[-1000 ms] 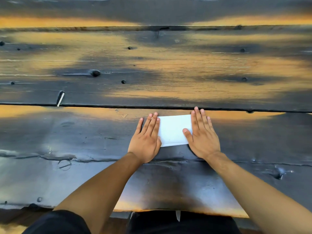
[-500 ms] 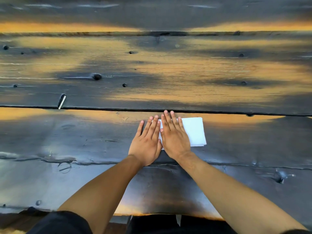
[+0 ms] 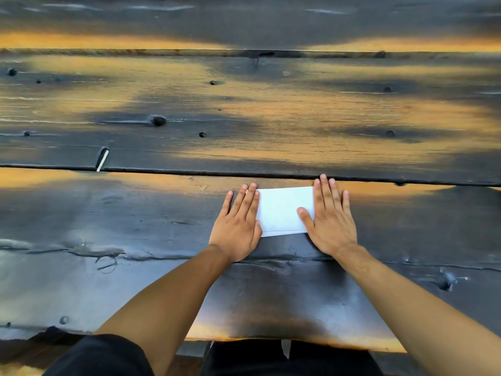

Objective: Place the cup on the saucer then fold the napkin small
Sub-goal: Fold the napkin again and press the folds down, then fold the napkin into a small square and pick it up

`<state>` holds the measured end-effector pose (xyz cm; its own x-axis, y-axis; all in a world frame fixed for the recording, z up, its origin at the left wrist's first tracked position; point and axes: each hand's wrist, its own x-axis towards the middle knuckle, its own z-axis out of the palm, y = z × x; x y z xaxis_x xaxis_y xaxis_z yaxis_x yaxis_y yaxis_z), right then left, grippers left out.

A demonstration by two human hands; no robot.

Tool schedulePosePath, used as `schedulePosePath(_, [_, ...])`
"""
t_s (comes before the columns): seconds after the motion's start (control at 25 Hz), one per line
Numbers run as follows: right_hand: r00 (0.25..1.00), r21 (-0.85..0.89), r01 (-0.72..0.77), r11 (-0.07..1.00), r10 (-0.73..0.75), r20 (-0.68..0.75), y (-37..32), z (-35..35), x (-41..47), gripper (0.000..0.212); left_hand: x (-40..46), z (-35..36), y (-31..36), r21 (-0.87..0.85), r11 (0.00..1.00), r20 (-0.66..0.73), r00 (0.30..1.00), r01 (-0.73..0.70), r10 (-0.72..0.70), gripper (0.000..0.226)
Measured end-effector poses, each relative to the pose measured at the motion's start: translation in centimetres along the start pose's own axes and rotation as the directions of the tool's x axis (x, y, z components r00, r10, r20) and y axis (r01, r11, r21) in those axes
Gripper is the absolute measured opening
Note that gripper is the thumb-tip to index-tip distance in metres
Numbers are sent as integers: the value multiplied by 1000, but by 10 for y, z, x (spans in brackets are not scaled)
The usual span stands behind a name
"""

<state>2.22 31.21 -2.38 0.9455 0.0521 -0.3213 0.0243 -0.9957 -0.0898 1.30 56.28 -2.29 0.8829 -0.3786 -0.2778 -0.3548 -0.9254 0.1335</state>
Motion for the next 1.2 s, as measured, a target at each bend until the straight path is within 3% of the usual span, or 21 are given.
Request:
schedulePosePath(0.12, [1000,25,-20,999,21,-21,-7,-17,-3,80,2,-11,-1,-33,999,30,1000,0,1,70])
schedulePosePath(0.24, [977,92,66,994,-46,-210,-26,-33,-16,60,7,-32,0,-146,989,-33,999,29,-34,60])
schedulePosePath(0.32, [950,143,183,973,-137,-279,-43,-35,-28,45,6,-42,5,-186,974,-74,987,126,-141,48])
schedulePosePath(0.4, [957,201,237,950,-193,-217,-58,-33,-41,38,2,-49,11,-324,909,-5,961,260,-277,39])
schedulePosePath(0.48, [957,230,267,936,-228,-181,-63,-25,-53,37,-5,-55,14,-527,748,159,912,403,-379,31])
schedulePosePath(0.52, [948,233,295,927,-252,-196,-63,-22,-58,39,-7,-57,13,-626,618,247,873,476,-421,26])
schedulePosePath(0.64, [905,277,404,872,-338,-259,-60,-14,-70,55,-14,-65,10,-807,17,510,711,590,-485,19])
schedulePosePath(0.68, [895,289,428,856,-357,-267,-58,-11,-75,60,-18,-68,10,-799,-134,576,679,587,-456,22])
schedulePosePath(0.72, [890,288,441,850,-371,-265,-54,-7,-80,64,-21,-69,11,-784,-219,612,665,580,-429,27])
schedulePosePath(1.0, [892,271,440,856,-384,-237,-37,2,-85,65,-41,-76,23,-703,-539,681,657,464,-322,45])
schedulePosePath(1.2, [907,400,397,826,-289,-305,-35,-2,-83,53,-49,-68,34,-727,-580,628,698,367,-345,37])
